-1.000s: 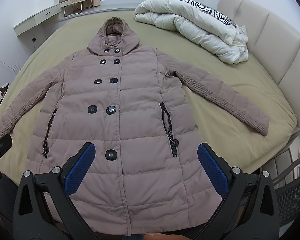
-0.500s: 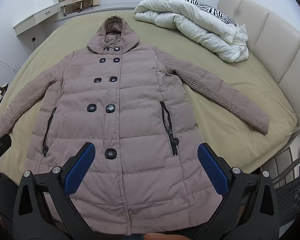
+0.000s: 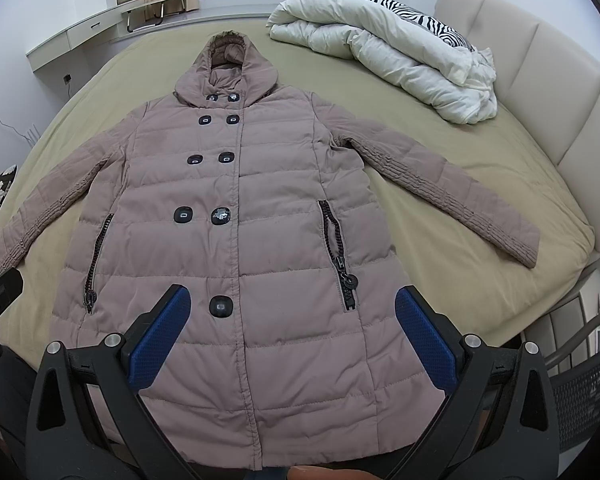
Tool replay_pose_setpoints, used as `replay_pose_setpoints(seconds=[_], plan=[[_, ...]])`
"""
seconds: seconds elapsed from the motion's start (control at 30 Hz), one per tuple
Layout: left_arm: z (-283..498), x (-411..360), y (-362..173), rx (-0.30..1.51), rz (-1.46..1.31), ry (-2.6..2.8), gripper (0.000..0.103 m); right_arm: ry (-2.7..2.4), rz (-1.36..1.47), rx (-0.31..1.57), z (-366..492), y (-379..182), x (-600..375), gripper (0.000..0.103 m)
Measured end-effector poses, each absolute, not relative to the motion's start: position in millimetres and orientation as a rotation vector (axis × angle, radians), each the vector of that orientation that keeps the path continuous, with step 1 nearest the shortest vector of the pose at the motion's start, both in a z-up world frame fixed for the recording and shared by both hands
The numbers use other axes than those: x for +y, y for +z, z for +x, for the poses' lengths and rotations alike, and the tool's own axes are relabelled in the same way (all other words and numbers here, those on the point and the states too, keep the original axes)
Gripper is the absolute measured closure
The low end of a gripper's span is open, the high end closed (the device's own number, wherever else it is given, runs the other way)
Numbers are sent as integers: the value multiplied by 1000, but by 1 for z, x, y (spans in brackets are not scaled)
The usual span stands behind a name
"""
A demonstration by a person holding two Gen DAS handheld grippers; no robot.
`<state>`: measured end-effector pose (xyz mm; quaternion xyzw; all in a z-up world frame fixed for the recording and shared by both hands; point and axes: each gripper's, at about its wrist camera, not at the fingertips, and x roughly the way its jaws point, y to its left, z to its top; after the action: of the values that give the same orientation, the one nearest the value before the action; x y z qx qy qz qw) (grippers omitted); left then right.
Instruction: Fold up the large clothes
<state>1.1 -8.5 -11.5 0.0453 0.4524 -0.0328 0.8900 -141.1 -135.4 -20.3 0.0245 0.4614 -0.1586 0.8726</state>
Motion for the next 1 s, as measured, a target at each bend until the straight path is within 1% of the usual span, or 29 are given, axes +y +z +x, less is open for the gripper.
replay_pose_setpoints(seconds=[1.0], plan=[[1,-8,-12,940,94,-68,0,-331,51,967,-141,-22,-135,0]])
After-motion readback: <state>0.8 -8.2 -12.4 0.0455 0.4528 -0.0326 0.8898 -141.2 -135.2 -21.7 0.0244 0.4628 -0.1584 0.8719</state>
